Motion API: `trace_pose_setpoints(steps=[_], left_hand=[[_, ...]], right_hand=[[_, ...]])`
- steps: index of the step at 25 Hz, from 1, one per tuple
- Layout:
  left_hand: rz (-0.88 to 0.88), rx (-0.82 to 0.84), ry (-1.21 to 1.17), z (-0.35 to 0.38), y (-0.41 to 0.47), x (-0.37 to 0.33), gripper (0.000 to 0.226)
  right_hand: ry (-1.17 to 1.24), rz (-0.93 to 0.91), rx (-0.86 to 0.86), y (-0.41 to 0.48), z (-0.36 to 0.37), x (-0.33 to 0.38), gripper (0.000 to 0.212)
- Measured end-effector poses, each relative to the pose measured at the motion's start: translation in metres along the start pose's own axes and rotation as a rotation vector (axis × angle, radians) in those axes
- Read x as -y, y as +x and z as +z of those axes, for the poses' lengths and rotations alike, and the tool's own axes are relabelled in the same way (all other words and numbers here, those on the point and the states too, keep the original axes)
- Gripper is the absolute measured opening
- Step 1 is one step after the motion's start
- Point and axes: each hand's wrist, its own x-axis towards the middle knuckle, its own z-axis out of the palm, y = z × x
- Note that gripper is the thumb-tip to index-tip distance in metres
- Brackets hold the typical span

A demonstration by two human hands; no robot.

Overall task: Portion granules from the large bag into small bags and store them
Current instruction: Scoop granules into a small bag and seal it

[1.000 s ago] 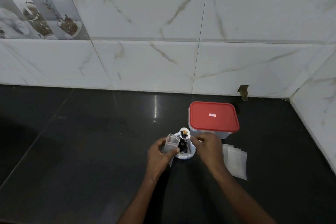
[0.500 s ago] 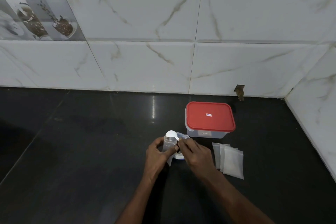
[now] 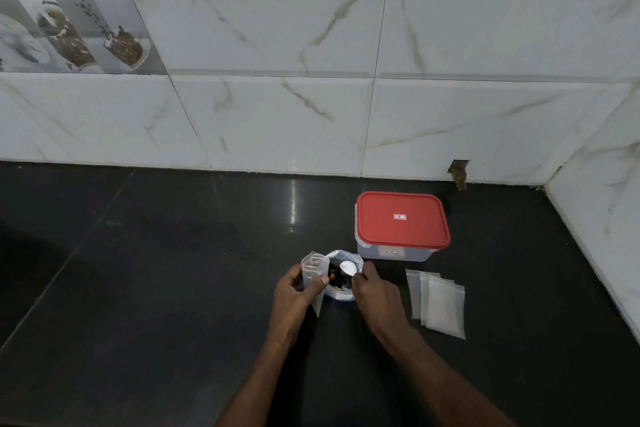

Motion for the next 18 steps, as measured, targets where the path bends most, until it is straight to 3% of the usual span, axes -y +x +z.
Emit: trace_pose_setpoints(steps=[6, 10, 18], left_hand=[[-0.025, 0.012, -0.096, 0.003, -0.001, 0.001, 0.042], [-0.021, 0.013, -0.134, 0.007, 0.001, 0.001, 0.025], [-0.010, 0.007, -0.122, 0.003, 0.005, 0.006, 0.046]], right_hand=[[0.032, 0.013, 0.085, 0.013, 0.005, 0.018, 0.031], [0.220, 0.305, 0.014, 0.025, 0.005, 0.018, 0.022], [0.712, 0.596, -0.016, 0.026, -0.011, 0.006, 0.030]])
